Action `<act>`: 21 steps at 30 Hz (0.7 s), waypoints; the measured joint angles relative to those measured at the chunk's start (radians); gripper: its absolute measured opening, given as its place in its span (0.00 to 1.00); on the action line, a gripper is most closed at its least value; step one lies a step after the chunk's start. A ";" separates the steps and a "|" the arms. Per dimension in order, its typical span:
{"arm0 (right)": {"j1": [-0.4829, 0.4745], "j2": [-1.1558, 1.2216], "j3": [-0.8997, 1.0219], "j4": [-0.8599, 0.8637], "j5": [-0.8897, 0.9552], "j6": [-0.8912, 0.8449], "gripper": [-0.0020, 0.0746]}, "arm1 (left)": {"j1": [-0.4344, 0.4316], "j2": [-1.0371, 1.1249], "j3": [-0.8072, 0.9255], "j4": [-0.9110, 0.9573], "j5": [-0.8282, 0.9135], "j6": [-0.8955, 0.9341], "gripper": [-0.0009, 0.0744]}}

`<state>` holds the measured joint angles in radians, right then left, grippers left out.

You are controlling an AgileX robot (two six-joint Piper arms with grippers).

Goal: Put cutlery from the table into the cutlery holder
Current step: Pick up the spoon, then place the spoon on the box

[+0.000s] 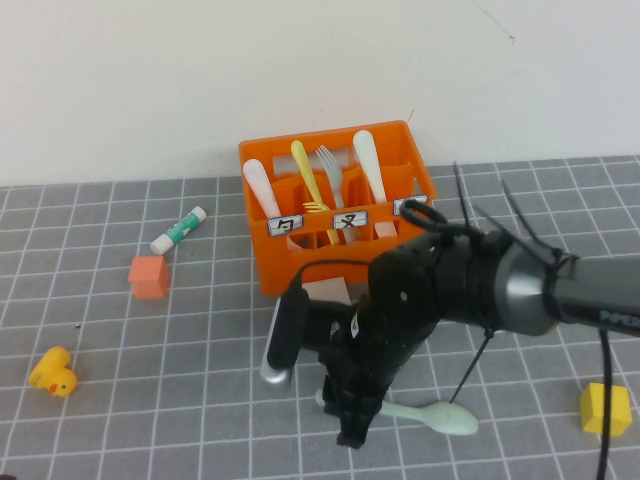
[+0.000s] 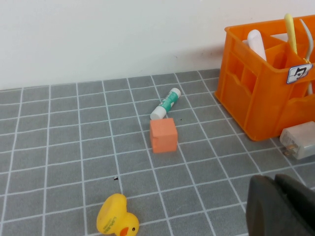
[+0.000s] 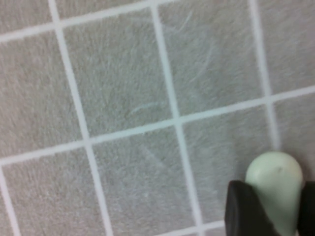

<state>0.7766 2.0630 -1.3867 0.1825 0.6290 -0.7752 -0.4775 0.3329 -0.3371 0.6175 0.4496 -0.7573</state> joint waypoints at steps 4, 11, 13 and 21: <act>0.000 -0.045 -0.002 0.016 -0.028 0.001 0.30 | 0.000 0.000 0.000 0.000 0.000 -0.002 0.01; 0.000 -0.111 -0.002 0.077 -0.091 0.001 0.30 | 0.000 0.000 0.000 0.000 0.000 -0.004 0.01; 0.000 -0.129 -0.002 0.099 -0.115 0.001 0.30 | 0.000 0.000 0.000 0.000 0.000 -0.004 0.01; 0.000 -0.259 -0.002 0.170 -0.256 0.001 0.30 | 0.000 0.000 0.000 0.000 0.000 -0.004 0.01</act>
<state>0.7766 1.8040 -1.3888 0.3524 0.3728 -0.7737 -0.4775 0.3329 -0.3371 0.6175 0.4496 -0.7613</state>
